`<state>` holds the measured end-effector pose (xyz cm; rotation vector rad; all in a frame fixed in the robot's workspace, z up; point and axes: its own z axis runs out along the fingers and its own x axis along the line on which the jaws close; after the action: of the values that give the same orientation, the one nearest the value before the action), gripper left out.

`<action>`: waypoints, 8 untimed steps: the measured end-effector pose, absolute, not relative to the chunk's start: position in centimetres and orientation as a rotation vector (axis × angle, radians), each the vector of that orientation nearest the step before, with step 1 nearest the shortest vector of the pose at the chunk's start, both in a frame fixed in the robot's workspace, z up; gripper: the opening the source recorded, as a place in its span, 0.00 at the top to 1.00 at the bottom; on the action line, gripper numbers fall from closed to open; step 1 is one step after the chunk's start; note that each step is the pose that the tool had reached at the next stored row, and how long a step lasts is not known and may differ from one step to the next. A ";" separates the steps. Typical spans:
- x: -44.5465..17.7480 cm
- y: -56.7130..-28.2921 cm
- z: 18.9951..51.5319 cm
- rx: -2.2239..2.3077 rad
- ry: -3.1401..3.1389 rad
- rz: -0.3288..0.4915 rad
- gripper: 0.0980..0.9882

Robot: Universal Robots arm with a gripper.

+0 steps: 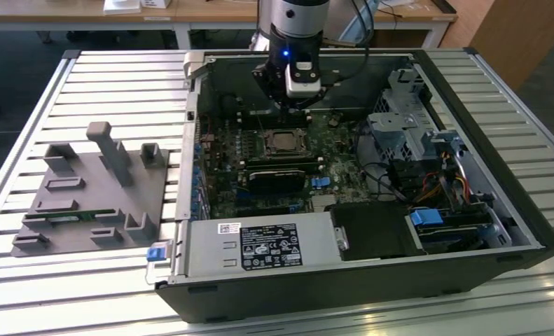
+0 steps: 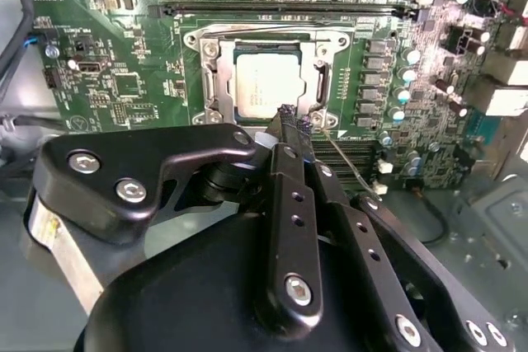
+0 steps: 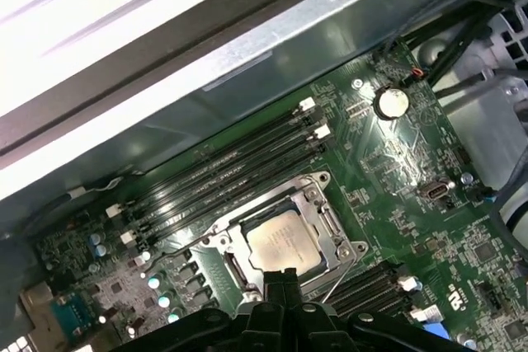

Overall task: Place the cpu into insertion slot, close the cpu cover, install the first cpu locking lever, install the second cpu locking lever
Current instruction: 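Install the first cpu locking lever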

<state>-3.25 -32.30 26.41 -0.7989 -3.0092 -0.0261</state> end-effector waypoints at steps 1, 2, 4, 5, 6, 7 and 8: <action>-3.2 -32.3 26.4 -0.787 -3.012 -0.026 0.99; -3.2 -32.3 26.4 -0.776 -3.015 -0.026 0.99; -3.2 -32.3 26.4 -0.755 -3.020 -0.026 0.99; -3.2 -32.3 26.4 -0.742 -3.023 -0.025 0.99; -3.2 -32.3 26.4 -0.732 -3.026 -0.025 0.99; -3.2 -32.3 26.4 -0.723 -3.028 -0.025 0.99; -3.2 -32.3 26.4 -0.713 -3.030 -0.025 0.99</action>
<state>-3.25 -32.30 26.41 -0.7126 -3.0302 -0.0248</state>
